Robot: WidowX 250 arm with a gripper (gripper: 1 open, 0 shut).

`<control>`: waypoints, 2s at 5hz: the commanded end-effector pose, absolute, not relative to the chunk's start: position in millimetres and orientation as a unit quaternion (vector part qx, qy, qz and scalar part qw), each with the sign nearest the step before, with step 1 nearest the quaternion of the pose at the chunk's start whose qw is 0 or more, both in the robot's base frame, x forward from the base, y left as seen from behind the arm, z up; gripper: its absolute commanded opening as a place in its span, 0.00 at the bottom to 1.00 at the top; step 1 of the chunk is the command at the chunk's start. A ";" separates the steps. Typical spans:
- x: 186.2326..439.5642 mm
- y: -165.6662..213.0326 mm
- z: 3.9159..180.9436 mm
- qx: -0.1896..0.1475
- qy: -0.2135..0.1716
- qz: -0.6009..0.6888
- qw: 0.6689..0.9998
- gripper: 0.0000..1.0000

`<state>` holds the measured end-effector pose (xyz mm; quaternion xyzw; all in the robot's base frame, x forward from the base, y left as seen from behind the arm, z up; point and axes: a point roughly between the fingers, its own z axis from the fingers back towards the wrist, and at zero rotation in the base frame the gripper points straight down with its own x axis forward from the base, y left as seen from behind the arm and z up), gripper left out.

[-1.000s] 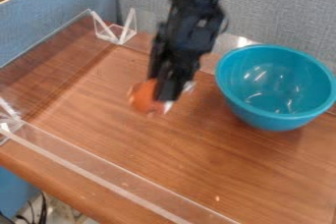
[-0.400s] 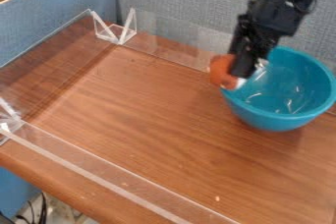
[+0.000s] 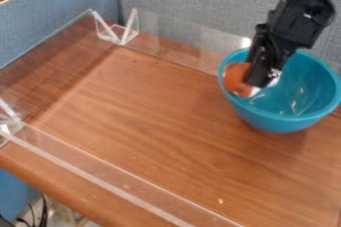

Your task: Put the mushroom in the blue bowl

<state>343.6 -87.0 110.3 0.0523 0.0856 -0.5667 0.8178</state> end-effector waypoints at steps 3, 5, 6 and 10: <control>356.3 -54.7 155.2 0.074 0.030 -0.649 0.757 0.00; 349.2 -68.9 142.9 0.073 0.034 -0.634 0.769 0.00; 359.2 -78.8 146.3 0.073 0.036 -0.635 0.768 0.00; 372.5 -100.8 151.0 0.083 0.026 -0.659 0.747 0.00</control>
